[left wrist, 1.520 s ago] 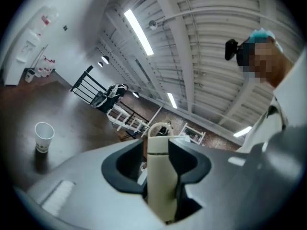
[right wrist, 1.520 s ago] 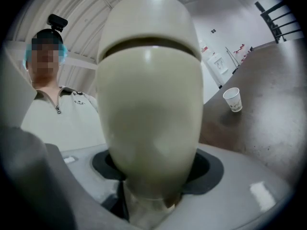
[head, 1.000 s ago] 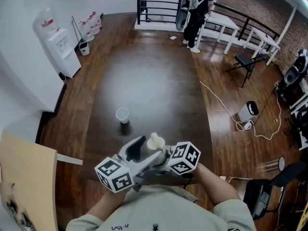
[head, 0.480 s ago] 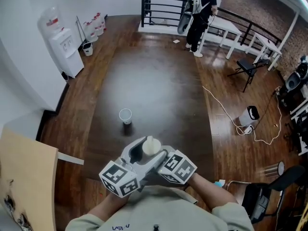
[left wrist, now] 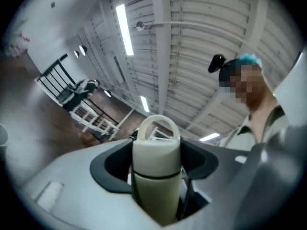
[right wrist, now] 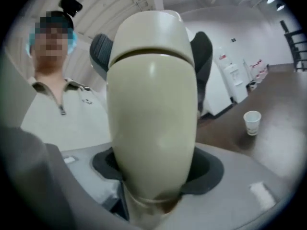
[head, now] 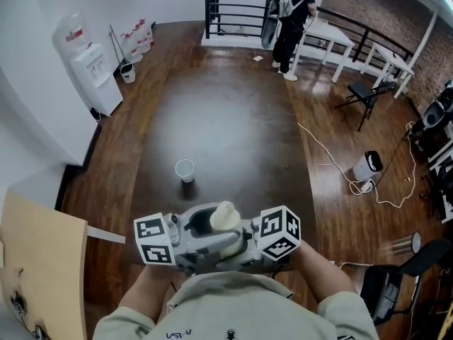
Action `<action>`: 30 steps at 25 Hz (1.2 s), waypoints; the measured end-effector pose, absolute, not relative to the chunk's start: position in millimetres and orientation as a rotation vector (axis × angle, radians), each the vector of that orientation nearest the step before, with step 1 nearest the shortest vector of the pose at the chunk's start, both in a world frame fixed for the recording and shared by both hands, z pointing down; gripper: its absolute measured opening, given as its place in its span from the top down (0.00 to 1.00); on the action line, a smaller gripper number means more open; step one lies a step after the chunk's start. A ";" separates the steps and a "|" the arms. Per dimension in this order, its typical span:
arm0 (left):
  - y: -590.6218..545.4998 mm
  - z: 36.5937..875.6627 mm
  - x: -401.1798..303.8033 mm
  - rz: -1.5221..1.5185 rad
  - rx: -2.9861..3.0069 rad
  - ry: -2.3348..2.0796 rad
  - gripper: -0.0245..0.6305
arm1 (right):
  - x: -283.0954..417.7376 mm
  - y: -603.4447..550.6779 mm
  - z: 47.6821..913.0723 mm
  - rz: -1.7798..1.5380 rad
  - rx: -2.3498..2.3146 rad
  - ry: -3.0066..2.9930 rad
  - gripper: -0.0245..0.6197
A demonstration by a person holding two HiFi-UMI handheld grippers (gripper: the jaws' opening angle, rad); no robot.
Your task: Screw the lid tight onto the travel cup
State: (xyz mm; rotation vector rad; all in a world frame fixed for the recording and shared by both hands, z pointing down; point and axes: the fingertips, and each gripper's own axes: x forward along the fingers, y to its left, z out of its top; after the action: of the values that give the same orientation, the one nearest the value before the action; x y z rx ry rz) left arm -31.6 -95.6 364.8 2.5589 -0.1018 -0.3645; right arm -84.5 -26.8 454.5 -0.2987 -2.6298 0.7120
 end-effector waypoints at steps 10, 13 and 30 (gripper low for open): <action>-78.1 343.1 -24.7 -0.488 2.486 0.457 0.49 | -80.8 7.0 419.9 0.799 -0.782 -2.645 0.49; -83.0 344.3 -23.7 -0.501 2.502 0.435 0.49 | -80.6 0.7 422.6 0.785 -0.745 -2.654 0.49; -99.3 371.7 -55.1 -0.377 2.837 -0.834 0.39 | -70.7 -98.8 484.2 0.443 0.492 -2.686 0.49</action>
State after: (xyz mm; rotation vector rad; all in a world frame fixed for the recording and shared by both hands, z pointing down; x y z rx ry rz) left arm -55.1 -99.3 371.7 2.8371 -0.8339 -0.3774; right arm -70.7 -98.8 484.2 0.4917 -2.6858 0.4435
